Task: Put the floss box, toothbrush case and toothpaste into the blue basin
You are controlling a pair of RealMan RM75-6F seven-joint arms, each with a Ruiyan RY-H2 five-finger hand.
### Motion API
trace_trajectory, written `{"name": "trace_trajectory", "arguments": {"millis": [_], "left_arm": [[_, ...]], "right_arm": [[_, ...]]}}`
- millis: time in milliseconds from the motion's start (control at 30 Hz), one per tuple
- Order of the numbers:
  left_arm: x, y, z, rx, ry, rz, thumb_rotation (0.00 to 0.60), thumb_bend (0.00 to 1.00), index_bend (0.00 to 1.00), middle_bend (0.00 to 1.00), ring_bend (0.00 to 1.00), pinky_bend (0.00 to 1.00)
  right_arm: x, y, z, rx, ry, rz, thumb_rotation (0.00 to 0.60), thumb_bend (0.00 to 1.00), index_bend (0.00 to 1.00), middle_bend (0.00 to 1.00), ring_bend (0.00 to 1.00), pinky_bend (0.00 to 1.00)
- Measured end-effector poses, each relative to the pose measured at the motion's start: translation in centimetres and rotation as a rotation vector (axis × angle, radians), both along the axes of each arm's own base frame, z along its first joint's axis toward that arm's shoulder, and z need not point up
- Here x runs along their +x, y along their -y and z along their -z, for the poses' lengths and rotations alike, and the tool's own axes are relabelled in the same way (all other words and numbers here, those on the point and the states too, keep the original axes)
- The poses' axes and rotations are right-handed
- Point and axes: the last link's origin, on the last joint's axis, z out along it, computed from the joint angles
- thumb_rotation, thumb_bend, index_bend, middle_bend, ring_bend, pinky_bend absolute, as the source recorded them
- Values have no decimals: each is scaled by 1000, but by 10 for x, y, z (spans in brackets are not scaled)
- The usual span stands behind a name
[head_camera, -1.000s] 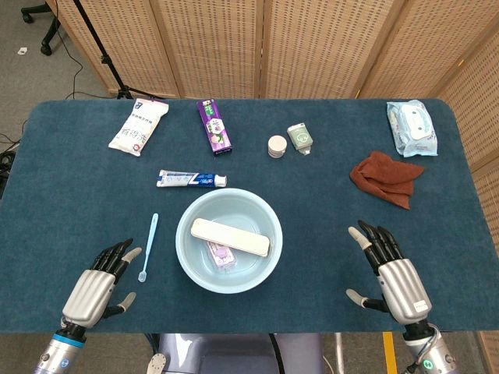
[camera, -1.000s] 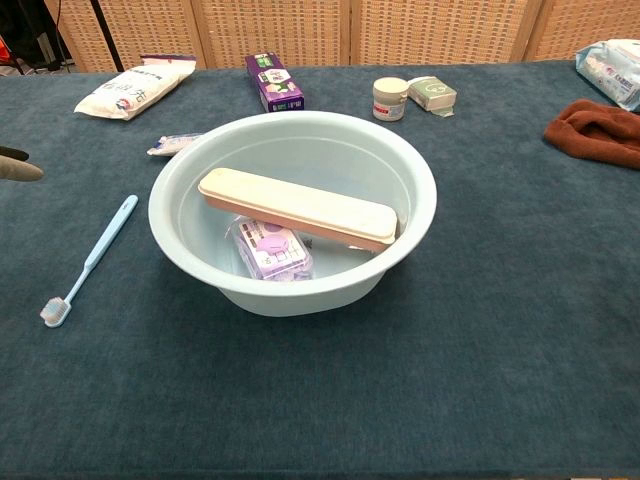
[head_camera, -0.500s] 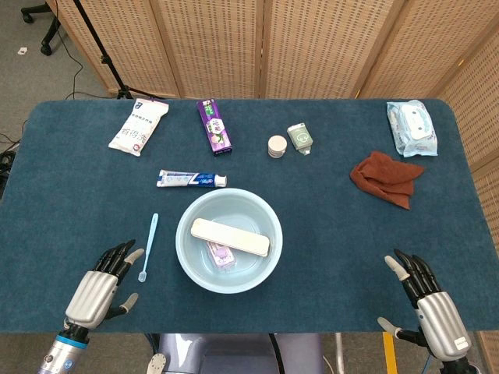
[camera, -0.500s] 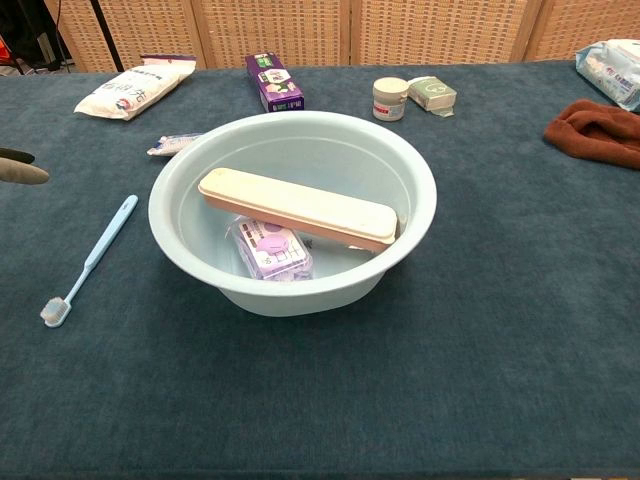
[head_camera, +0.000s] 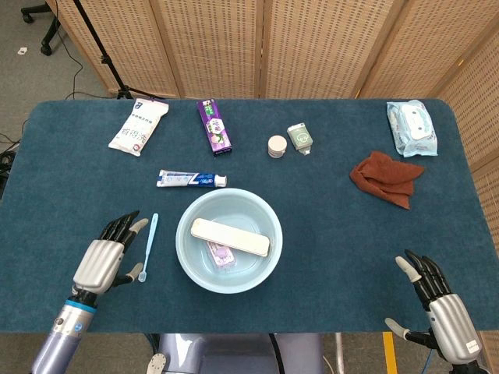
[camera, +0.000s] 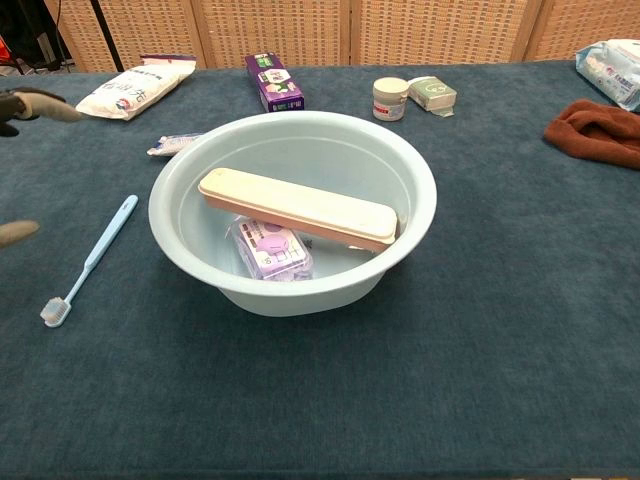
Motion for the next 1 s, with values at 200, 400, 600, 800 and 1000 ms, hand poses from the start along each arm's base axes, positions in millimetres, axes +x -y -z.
{"name": "trace_trajectory", "arguments": {"millis": [200,400,600,800,1000], "left_arm": [[11,-46,-1,8,-45,-15,600,322,0,0,0,106],[16,-85,10,0,-127,-27,600,325,1,0,0,106],[19,-113,27,-18,-167,-56,600,328,35,0,0,106],[29,-145,43,-6,-208,-66,600,329,65,0,0,106],[41,-175,54,12,-223,-98,600,331,92,0,0,106]], "right_arm": [[-3,3,0,1,1,9,600,105,0,0,0,0],[-4,4,0,-2,2,15,600,105,0,0,0,0],[-8,6,-1,-4,4,29,600,105,0,0,0,0],[-12,10,-4,-15,10,49,600,105,0,0,0,0],[-15,13,-7,-25,15,57,600,105,0,0,0,0]]}}
